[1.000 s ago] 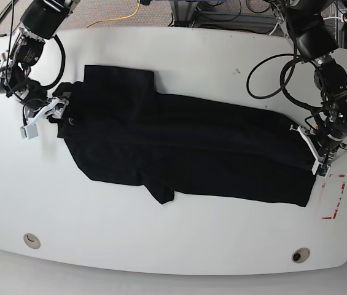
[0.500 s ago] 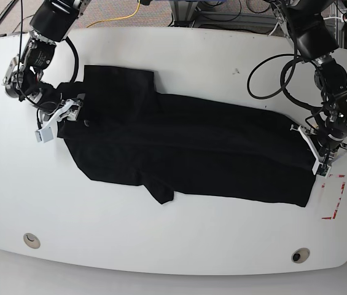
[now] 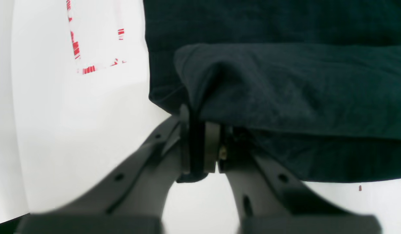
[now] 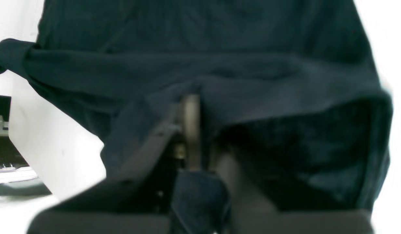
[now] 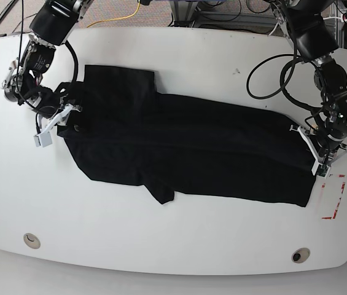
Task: Layout the t-shirt on the table in an organized manner, then fold the t-shirt properly
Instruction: 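Shift the left gripper along the shirt's end and regrasp it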
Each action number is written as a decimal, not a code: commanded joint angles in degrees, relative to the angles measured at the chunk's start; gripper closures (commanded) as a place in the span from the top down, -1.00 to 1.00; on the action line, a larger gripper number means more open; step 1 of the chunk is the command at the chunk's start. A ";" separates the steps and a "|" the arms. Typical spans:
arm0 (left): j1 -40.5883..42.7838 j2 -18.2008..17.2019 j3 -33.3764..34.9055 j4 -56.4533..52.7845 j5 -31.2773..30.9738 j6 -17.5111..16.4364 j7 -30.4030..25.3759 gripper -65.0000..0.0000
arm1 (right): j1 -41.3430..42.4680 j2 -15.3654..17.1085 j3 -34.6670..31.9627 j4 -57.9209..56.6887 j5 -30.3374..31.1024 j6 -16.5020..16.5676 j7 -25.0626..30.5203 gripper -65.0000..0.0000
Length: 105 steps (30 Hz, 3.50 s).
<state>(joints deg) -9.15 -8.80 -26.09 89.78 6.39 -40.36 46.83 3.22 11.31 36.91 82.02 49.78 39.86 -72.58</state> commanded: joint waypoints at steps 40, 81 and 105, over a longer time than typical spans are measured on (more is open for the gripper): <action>-14.55 -1.62 -0.42 -5.78 -0.55 0.36 0.07 0.62 | 0.69 0.86 0.15 1.10 1.43 0.14 0.62 -0.94; -22.46 -0.21 -3.94 -24.41 -0.46 3.04 -1.16 0.62 | 0.86 -0.72 -1.70 4.36 1.43 0.14 0.62 -1.00; -24.83 -2.41 -1.56 -37.78 -0.46 7.70 -6.34 0.62 | 0.69 -0.72 -2.40 4.44 1.43 0.14 0.62 -1.00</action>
<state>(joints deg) -32.38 -10.66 -27.73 51.07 6.61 -32.58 41.52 2.85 9.87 34.46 85.19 49.69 39.88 -72.69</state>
